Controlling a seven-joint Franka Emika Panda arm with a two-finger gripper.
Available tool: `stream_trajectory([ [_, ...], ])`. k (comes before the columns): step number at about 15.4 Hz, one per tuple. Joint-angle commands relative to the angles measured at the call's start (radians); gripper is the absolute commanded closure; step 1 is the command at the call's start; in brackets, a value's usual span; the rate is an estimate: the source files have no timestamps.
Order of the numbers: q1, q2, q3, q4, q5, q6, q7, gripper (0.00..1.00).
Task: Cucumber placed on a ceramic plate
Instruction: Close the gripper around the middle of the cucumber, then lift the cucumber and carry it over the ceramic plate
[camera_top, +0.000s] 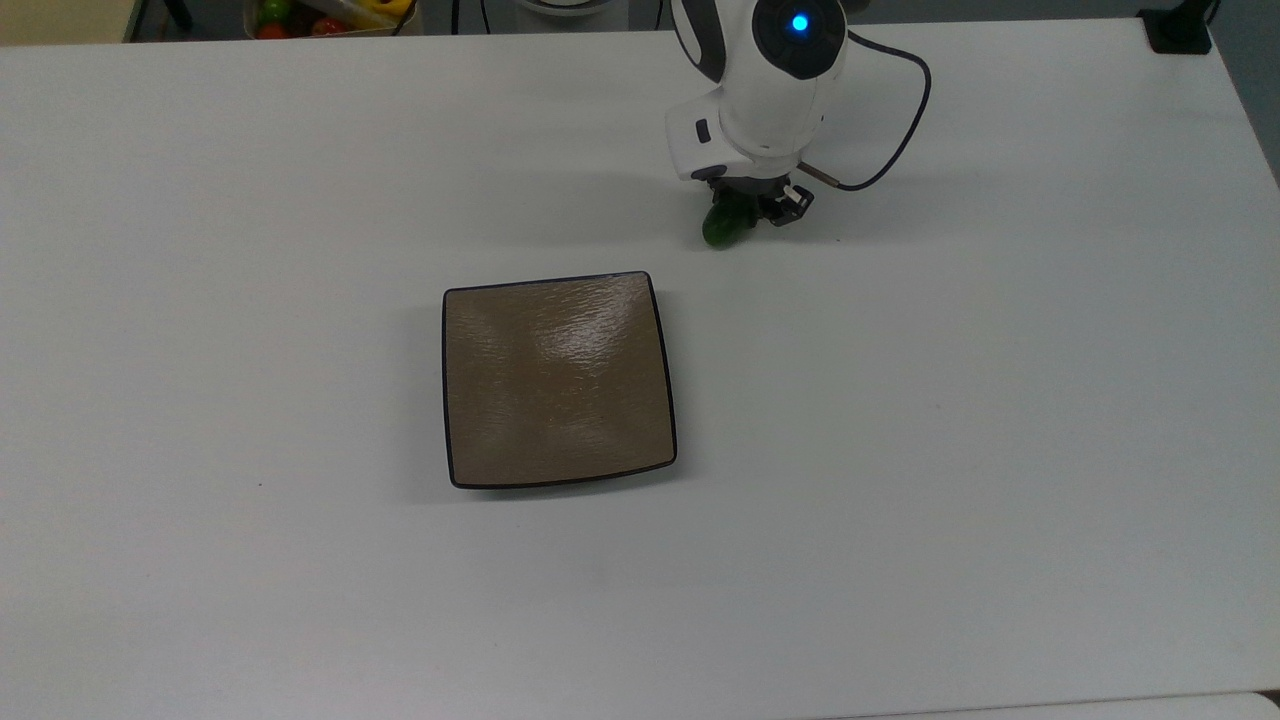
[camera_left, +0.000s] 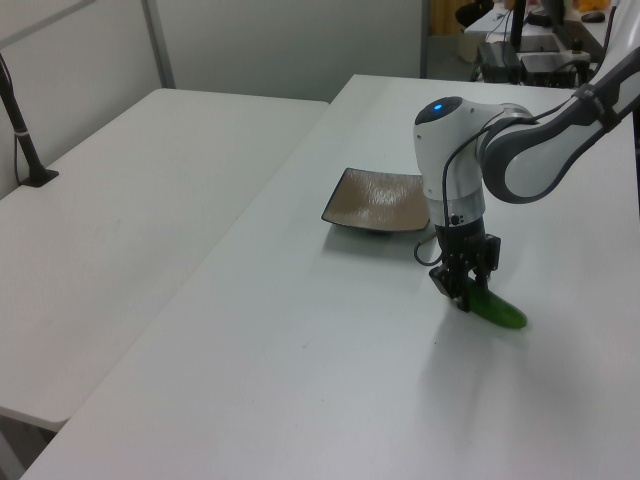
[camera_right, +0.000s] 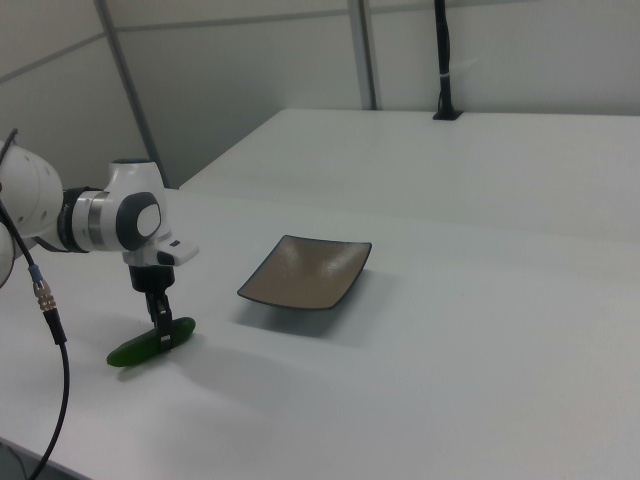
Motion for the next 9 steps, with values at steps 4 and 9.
stream_trajectory([
  [4, -0.042, -0.005, 0.004, 0.055, -0.017, 0.015, -0.015, 0.85],
  [9, -0.111, -0.004, -0.007, 0.205, -0.014, 0.029, -0.047, 0.85],
])
